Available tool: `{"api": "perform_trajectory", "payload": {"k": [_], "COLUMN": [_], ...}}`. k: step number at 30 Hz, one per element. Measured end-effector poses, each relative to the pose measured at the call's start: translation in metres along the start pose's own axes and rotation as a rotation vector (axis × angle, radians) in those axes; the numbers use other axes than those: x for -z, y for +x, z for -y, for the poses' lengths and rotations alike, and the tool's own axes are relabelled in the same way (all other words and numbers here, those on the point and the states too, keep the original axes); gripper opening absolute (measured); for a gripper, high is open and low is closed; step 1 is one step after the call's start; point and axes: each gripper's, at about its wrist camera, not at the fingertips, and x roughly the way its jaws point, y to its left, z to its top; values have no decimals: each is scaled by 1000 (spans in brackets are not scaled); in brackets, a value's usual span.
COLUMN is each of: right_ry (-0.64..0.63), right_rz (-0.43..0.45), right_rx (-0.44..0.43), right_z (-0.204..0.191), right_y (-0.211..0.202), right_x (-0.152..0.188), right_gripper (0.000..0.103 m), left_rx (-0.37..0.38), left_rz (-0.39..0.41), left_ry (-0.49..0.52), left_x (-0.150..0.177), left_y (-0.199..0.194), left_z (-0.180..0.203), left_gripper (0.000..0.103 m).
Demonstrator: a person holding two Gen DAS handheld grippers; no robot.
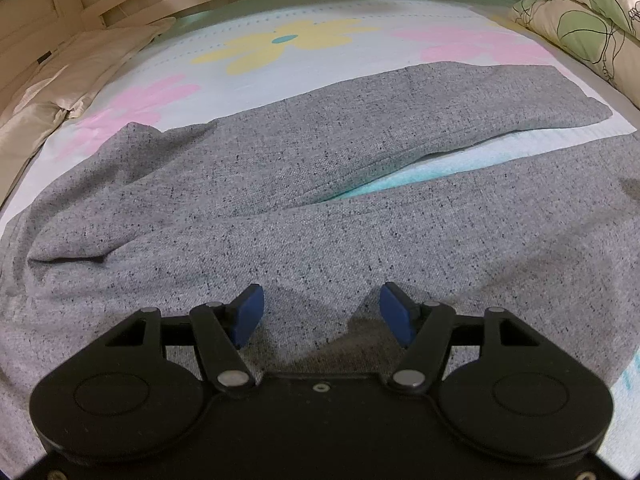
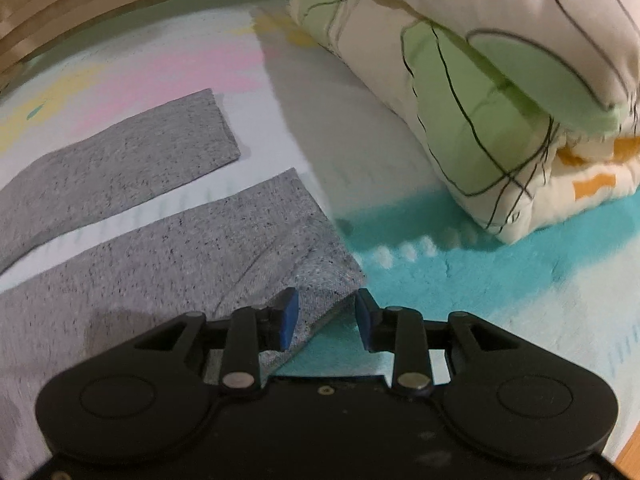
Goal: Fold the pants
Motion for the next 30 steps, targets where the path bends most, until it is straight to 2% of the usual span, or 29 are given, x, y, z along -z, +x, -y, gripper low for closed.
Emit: {"api": "perform_trajectory", "payload": {"k": [2, 3, 4, 8, 12, 15, 17, 19, 22, 24, 26, 29, 30], "right_ry": [36, 43, 41, 2, 28, 3, 51, 77, 27, -18, -52, -57, -45], "right_rz": [8, 10, 10, 43, -25, -48, 11, 110, 156, 140, 103, 9, -18], "right_rx": [-16, -29, -48, 19, 86, 203, 202, 153, 31, -30, -41, 41, 78], "right_z": [3, 4, 4, 2, 13, 19, 25, 21, 0, -16, -25, -22, -17], "right_y": [3, 3, 3, -14, -29, -28, -40, -51, -57, -51, -41, -16, -7], "right_x": [0, 1, 1, 4, 16, 22, 24, 20, 17, 16, 18, 23, 23], "right_gripper": [32, 14, 4, 3, 1, 2, 11, 16, 16, 15, 15, 13, 9], "left_rx": [-2, -2, -1, 7, 3, 1, 5, 5, 3, 11, 19, 31, 38], "left_rz": [2, 3, 2, -8, -9, -9, -9, -7, -7, -11, -14, -24, -30], "left_ry": [2, 2, 2, 0, -4, 0, 7, 12, 21, 28, 40, 39, 32], "left_x": [0, 0, 0, -2, -1, -2, -1, 0, 1, 1, 4, 9, 11], "left_y": [0, 0, 0, -2, -2, -3, -4, -5, -7, -9, -12, -15, -16], "left_z": [0, 0, 0, -1, 0, 2, 3, 4, 6, 6, 6, -1, -4], "left_gripper": [68, 68, 68, 68, 68, 67, 67, 66, 66, 66, 66, 66, 66]}}
